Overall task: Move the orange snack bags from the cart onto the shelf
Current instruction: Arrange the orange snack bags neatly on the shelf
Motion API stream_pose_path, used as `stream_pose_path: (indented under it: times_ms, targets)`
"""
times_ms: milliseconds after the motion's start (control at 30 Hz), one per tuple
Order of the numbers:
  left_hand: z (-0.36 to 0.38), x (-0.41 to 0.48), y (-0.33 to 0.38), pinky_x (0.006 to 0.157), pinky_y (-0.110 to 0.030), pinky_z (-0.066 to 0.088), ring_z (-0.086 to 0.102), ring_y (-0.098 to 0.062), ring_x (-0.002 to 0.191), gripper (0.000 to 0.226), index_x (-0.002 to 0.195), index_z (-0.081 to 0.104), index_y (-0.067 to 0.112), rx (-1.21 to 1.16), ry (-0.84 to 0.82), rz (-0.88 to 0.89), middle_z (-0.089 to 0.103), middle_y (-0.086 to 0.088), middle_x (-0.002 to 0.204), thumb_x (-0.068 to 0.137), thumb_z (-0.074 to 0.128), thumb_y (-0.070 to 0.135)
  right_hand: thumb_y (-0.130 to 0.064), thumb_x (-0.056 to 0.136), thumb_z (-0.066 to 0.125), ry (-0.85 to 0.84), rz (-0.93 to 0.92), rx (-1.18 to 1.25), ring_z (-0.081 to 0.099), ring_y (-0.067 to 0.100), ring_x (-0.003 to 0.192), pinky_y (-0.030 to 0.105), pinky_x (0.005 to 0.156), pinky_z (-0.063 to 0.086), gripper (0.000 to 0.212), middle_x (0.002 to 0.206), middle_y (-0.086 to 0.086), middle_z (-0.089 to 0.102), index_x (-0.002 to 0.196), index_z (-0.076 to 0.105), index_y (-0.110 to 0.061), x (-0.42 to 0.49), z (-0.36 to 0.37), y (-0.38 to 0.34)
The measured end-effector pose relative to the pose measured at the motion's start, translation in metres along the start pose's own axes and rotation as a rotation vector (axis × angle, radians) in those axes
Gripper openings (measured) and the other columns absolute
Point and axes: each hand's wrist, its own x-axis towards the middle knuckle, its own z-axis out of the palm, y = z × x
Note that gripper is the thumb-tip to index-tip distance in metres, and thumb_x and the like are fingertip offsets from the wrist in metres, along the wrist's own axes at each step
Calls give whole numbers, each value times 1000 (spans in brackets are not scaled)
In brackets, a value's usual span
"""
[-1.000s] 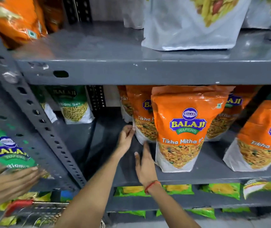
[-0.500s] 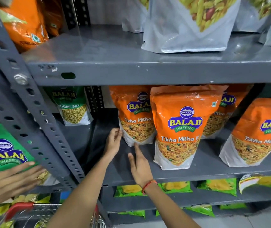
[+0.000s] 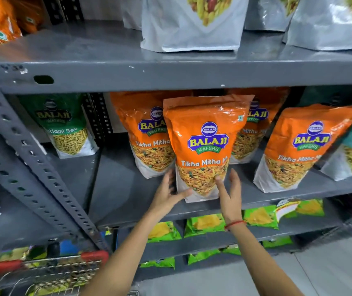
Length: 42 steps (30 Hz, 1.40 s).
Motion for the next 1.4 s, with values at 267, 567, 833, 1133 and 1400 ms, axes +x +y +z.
stream_pose_path:
  times_ms: [267,567,833,1133,1400]
  targets:
    - [-10,-18,-7,94,-30,51,58,-6,115,80,128,46,30,79,144,30,62,8,127,59,85,40,-60,75,56,-202,6,55,53,2,118,28,98,45,59,129,-8,56,127,44,-36,-15,19,1]
    - [-65,-50,-1,77,-13,52,64,-3,104,58,112,53,34,62,207,44,67,9,113,63,82,18,-49,82,61,-284,-8,53,50,15,123,45,104,43,55,131,-1,54,130,43,-31,-46,64,-9]
    - [-54,-65,0,91,-27,48,57,-9,114,75,125,47,23,136,429,62,59,4,124,61,86,24,-44,79,61,-294,12,72,51,14,122,37,103,45,59,131,2,53,130,43,-20,-42,57,-2]
    - [59,-71,-5,60,-9,45,60,-3,68,23,92,55,44,397,315,293,60,13,80,80,66,29,-23,88,61,24,133,48,40,19,131,23,99,34,57,144,12,41,137,37,-6,25,-3,23]
    - [115,83,4,90,-14,44,60,-10,107,30,123,57,7,331,340,149,65,-11,121,94,51,14,-17,94,51,97,5,-246,14,27,145,29,116,9,63,156,18,15,144,17,-1,82,-15,32]
